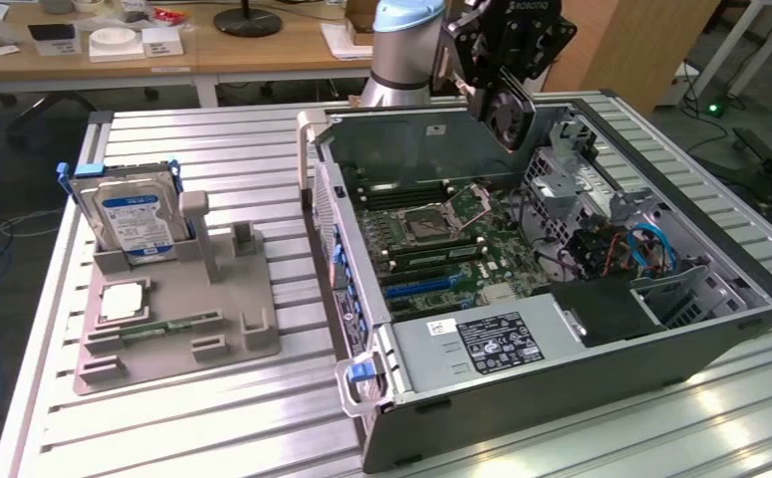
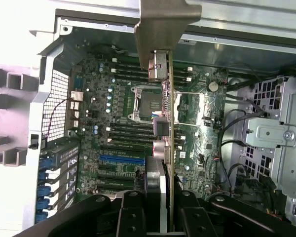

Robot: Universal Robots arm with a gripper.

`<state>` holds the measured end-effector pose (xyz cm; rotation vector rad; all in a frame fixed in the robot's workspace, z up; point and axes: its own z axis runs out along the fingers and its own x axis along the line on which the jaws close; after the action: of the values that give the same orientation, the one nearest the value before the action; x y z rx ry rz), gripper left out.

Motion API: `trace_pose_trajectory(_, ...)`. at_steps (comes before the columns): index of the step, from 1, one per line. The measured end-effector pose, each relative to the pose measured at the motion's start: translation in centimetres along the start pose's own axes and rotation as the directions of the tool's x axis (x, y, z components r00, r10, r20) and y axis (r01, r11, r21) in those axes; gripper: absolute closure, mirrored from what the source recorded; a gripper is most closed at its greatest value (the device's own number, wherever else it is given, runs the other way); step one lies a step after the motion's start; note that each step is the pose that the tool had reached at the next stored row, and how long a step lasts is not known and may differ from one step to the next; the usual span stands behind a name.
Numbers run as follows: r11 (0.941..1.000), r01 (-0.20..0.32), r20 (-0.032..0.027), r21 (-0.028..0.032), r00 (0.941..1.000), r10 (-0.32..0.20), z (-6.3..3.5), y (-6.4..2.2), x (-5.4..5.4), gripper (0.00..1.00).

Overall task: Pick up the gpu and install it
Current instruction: 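Insert the gpu into the slot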

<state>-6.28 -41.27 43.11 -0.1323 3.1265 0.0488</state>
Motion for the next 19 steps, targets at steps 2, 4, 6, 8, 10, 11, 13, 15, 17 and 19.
trace_pose_trajectory(2, 1.0000, 0.009, -0.0001, -0.0018, 1.0000, -0.009, 0.00, 0.00, 0.00, 0.72)
trace_pose_trajectory(4, 0.9998, 0.020, -0.0003, -0.0029, 0.9998, -0.020, 0.00, 0.00, 0.00, 0.72)
trace_pose_trajectory(6, 0.9995, 0.031, -0.0006, -0.0043, 0.9995, -0.031, 0.00, 0.00, 0.00, 0.72)
trace_pose_trajectory(8, 0.9991, 0.042, -0.0007, -0.0057, 0.9991, -0.042, 0.00, -0.01, 0.00, 0.72)
trace_pose_trajectory(10, 0.9986, 0.052, -0.0009, -0.0071, 0.9986, -0.052, 0.00, -0.01, 0.00, 0.72)
trace_pose_trajectory(11, 0.9983, 0.057, -0.0010, -0.0077, 0.9984, -0.057, 0.00, -0.02, 0.00, 0.72)
trace_pose_trajectory(13, 0.9977, 0.068, -0.0012, -0.0082, 0.9977, -0.068, 0.00, -0.02, 0.00, 0.72)
trace_pose_trajectory(15, 0.9967, 0.080, -0.0015, -0.0086, 0.9968, -0.080, 0.00, -0.03, 0.00, 0.72)
trace_pose_trajectory(17, 0.9955, 0.094, -0.0019, -0.0089, 0.9955, -0.094, 0.00, -0.04, 0.00, 0.72)
trace_pose_trajectory(19, 0.9940, 0.109, -0.0023, -0.0091, 0.9940, -0.109, 0.00, -0.05, 0.00, 0.72)
